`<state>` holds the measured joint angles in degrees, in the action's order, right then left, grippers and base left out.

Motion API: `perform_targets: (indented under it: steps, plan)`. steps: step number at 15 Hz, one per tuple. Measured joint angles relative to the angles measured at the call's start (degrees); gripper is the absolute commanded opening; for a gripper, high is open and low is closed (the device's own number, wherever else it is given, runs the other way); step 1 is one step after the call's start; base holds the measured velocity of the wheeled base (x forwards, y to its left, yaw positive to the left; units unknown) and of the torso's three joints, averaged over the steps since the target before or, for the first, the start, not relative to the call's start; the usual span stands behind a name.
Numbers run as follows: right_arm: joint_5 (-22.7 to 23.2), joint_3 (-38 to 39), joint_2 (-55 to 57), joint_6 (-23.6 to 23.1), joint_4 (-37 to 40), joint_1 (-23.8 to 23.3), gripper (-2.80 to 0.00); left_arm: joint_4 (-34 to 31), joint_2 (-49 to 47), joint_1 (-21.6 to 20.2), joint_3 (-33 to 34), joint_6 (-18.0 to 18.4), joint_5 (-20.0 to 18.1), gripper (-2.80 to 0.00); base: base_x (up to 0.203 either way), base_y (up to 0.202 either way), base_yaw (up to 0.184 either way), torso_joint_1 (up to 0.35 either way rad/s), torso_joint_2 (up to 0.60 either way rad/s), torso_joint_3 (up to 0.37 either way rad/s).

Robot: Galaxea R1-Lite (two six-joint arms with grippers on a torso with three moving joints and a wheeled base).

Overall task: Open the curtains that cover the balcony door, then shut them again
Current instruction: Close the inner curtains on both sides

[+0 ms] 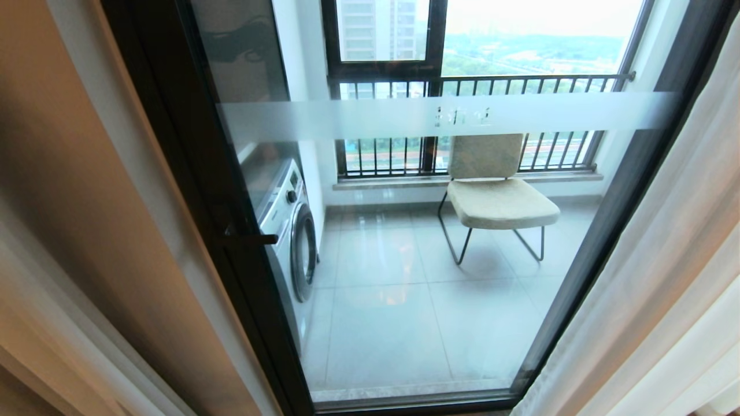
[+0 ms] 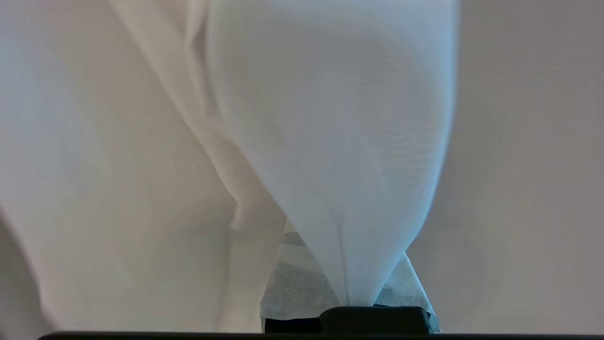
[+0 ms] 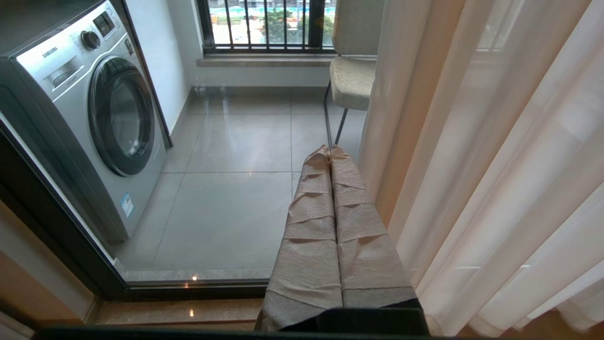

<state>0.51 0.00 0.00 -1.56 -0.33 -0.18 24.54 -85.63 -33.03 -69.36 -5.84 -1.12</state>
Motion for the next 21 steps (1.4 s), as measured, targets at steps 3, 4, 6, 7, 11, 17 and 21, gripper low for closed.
perform_targets:
  steps: [3, 4, 6, 7, 11, 17, 21]
  plan:
    - [0.0, 0.0, 0.0, 0.0, 0.0, 0.0, -2.8, -1.5, 3.5, 4.8, 0.8, 0.0, 0.0, -2.8, 0.0, 0.0, 0.0, 0.0, 0.0, 0.0]
    - [0.0, 0.0, 0.0, 0.0, 0.0, 0.0, -2.8, -2.6, 4.7, 6.5, 1.1, 0.0, 0.0, -2.8, 0.0, 0.0, 0.0, 0.0, 0.0, 0.0]
    - [0.0, 0.0, 0.0, 0.0, 0.0, 0.0, -2.8, -3.9, 7.1, 9.6, 2.0, 0.0, 0.1, -2.8, 0.0, 0.0, 0.0, 0.0, 0.0, 0.0]
    - [0.0, 0.0, 0.0, 0.0, 0.0, 0.0, -2.8, -4.0, 8.3, 11.4, 2.8, 0.0, 0.1, -2.8, 0.0, 0.0, 0.0, 0.0, 0.0, 0.0]
    - [0.0, 0.0, 0.0, 0.0, 0.0, 0.0, -2.8, -4.1, 13.2, 18.7, 6.6, 0.0, 0.2, -2.8, 0.0, 0.0, 0.0, 0.0, 0.0, 0.0]
    - [0.0, 0.0, 0.0, 0.0, 0.0, 0.0, -2.8, -4.2, 16.8, 27.1, 9.3, 0.1, 0.2, -2.8, 0.0, 0.0, 0.0, 0.0, 0.0, 0.0]
    - [0.0, 0.0, 0.0, 0.0, 0.0, 0.0, -2.8, -4.2, 16.9, 31.7, 9.5, 0.1, 0.2, -2.8, 0.0, 0.0, 0.0, 0.0, 0.0, 0.0]
